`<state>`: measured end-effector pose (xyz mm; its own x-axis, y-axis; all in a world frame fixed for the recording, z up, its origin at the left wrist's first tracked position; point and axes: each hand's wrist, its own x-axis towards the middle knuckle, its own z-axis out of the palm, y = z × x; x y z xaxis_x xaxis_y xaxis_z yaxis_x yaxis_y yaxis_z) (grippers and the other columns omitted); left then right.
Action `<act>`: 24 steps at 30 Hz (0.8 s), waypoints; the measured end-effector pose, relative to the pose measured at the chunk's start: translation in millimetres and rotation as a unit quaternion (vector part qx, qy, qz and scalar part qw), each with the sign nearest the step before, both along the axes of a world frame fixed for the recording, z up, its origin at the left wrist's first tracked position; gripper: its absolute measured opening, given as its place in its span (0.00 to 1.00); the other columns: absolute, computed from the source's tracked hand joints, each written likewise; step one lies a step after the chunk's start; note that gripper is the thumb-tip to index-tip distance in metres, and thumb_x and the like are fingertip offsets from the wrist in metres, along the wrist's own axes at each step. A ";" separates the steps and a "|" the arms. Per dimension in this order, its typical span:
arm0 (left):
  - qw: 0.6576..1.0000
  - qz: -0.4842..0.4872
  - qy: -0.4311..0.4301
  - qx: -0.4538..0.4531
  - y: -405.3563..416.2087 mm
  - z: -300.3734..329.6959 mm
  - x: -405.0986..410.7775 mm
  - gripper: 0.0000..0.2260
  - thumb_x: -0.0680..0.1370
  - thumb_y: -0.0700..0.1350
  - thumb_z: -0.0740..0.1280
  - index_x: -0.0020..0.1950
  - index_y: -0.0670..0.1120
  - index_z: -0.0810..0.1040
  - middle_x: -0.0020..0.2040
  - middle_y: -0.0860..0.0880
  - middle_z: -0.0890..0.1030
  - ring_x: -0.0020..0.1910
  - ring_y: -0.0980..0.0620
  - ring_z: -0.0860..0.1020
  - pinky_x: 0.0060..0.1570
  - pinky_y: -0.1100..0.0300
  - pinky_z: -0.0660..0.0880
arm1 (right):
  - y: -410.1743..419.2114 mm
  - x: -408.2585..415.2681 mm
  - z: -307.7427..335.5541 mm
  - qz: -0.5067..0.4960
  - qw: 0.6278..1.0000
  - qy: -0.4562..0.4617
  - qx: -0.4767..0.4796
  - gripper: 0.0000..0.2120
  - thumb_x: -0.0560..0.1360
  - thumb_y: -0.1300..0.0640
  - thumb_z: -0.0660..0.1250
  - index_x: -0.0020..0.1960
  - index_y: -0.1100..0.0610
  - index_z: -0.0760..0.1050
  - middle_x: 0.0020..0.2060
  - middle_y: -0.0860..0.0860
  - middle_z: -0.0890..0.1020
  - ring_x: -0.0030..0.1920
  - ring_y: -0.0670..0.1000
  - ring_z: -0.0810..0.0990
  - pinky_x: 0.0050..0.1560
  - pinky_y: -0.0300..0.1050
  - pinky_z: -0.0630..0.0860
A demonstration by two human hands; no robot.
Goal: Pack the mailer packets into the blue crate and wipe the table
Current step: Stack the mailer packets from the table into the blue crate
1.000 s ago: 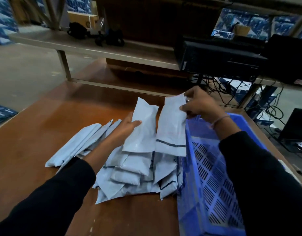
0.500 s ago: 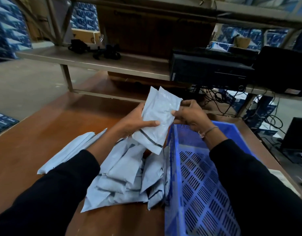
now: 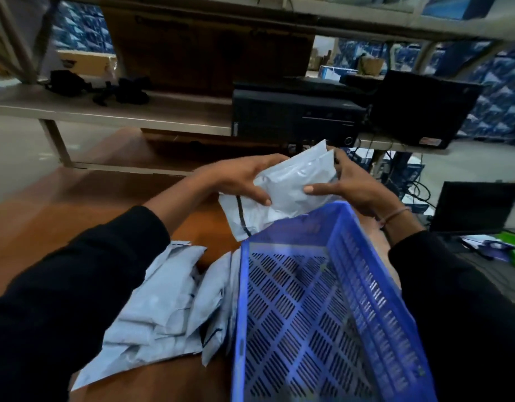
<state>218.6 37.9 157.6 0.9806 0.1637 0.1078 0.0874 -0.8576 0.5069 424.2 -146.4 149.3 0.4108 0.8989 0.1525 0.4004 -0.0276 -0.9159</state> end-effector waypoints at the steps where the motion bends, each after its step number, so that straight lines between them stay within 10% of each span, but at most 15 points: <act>1: 1.000 0.006 0.004 0.006 -4.4 1.5 10.5 0.41 0.71 0.53 0.81 0.79 0.57 0.63 0.71 0.58 0.74 0.68 0.57 0.74 0.65 0.59 0.72 | -7.2 9.8 -2.0 -0.016 1.000 0.005 -0.005 0.44 0.61 0.58 0.84 0.72 0.54 0.66 0.62 0.51 0.81 0.60 0.52 0.83 0.56 0.49 0.82; 12: 0.949 0.133 0.247 0.142 -16.3 -90.7 111.7 0.25 0.73 0.57 0.77 0.60 0.40 0.79 0.61 0.43 0.81 0.55 0.42 0.79 0.57 0.50 0.77 | -24.9 37.5 -100.3 -0.150 0.970 -0.048 -0.188 0.17 0.75 0.57 0.74 0.59 0.64 0.74 0.48 0.58 0.81 0.44 0.58 0.83 0.29 0.47 0.81; 19: 0.910 0.162 0.327 0.195 -22.6 -160.5 127.5 0.25 0.78 0.44 0.73 0.73 0.44 0.69 0.71 0.43 0.75 0.67 0.41 0.76 0.61 0.48 0.75 | 35.5 53.0 -204.5 -0.189 0.937 -0.026 -0.292 0.43 0.70 0.50 0.75 0.74 0.70 0.60 0.69 0.64 0.74 0.66 0.63 0.77 0.62 0.58 0.77; 24: 0.898 0.149 0.334 0.243 -21.8 -168.1 120.1 0.22 0.79 0.45 0.72 0.71 0.45 0.71 0.68 0.44 0.77 0.66 0.43 0.77 0.61 0.49 0.77 | 29.5 35.2 -207.5 -0.215 0.911 -0.131 -0.328 0.37 0.77 0.52 0.70 0.76 0.66 0.55 0.72 0.63 0.67 0.72 0.63 0.69 0.67 0.50 0.69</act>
<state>338.7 16.1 -10.5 0.7735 0.5224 -0.3588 0.4950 -0.8515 -0.1727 459.4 -116.9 -58.2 0.7735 0.5962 -0.2151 0.4256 -0.7400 -0.5209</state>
